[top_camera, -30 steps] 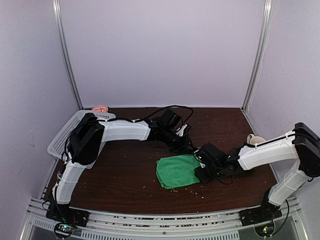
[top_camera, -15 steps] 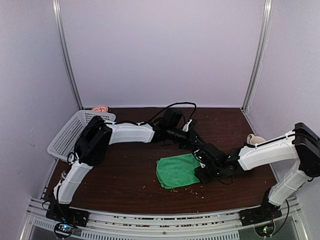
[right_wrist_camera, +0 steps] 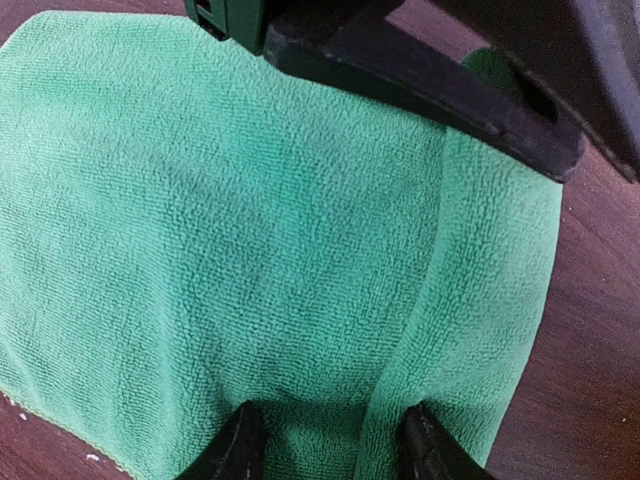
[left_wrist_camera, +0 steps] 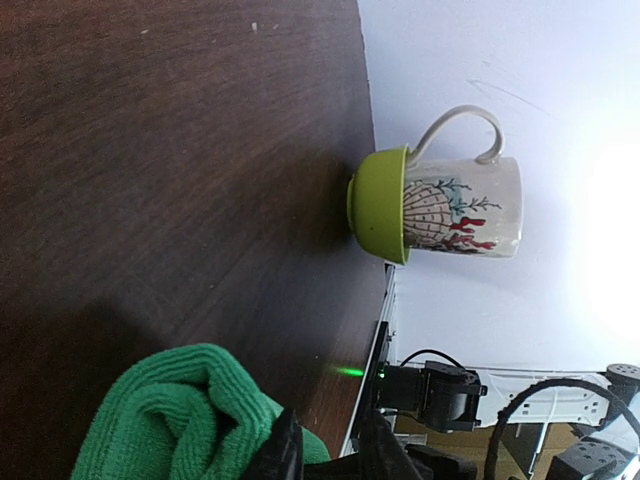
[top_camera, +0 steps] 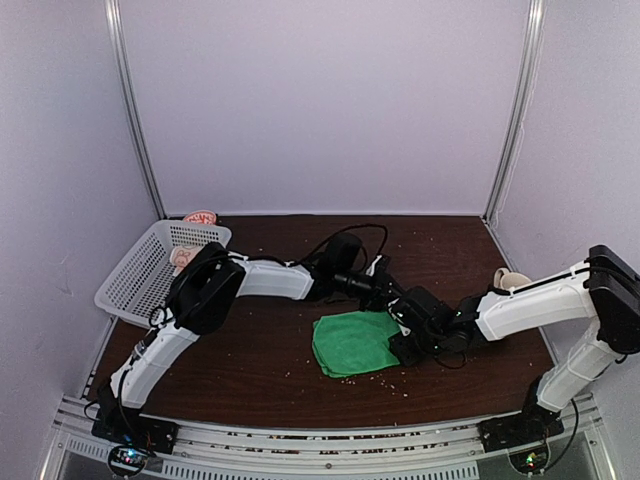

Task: Roll the towels
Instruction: Roll the towel at the center of the board.

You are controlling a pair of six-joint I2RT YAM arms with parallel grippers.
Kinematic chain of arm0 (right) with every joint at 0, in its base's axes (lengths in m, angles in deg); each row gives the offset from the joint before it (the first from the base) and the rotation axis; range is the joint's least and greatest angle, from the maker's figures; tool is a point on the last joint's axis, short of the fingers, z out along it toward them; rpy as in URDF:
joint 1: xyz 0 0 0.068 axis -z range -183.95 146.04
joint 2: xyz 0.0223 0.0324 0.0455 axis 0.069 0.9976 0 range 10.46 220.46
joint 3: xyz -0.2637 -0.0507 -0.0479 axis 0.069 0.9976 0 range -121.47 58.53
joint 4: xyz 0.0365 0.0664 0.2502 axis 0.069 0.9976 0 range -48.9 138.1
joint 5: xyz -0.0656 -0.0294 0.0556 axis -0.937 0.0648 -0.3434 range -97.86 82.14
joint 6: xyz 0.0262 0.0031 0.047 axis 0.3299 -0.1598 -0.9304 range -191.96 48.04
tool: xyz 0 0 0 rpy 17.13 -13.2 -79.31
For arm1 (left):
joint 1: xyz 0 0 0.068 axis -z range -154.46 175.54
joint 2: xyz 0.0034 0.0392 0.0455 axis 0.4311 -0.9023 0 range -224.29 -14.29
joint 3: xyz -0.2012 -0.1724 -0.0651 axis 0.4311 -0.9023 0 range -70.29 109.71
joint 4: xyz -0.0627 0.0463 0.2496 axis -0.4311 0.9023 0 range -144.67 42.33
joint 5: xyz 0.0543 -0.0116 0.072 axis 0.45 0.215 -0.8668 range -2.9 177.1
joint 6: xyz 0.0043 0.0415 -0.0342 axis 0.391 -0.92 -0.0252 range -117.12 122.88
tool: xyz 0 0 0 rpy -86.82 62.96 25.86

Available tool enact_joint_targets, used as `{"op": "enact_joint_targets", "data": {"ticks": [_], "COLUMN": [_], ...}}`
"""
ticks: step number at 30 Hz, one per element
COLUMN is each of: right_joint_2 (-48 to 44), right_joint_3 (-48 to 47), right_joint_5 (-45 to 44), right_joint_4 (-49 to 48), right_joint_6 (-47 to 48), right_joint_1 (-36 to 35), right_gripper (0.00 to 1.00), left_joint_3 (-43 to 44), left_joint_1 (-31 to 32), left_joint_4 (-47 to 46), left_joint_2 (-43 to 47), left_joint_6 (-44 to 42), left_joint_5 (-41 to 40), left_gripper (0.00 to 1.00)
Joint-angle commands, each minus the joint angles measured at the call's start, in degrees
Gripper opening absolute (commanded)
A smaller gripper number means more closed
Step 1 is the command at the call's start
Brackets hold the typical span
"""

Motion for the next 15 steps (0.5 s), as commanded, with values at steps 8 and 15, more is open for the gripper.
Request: {"op": "enact_joint_targets", "data": {"ticks": [8, 15], "right_joint_2": [-3.21, -9.19], "right_joint_3": [-3.57, -9.54], "right_joint_5": [2.6, 2.42], "right_joint_4": [6.81, 12.6], "right_joint_6": [-0.84, -1.21], "right_joint_1": [-0.1, 1.16], "right_gripper": [0.7, 0.76], "left_joint_3": [-5.37, -5.47], "left_joint_1": [-1.97, -2.06], "left_joint_4": [-2.88, -2.87], "left_joint_2": [1.95, 2.45], "left_joint_6": [1.78, 1.17], "left_joint_5": [-0.71, -0.82], "left_gripper": [0.19, 0.19]}}
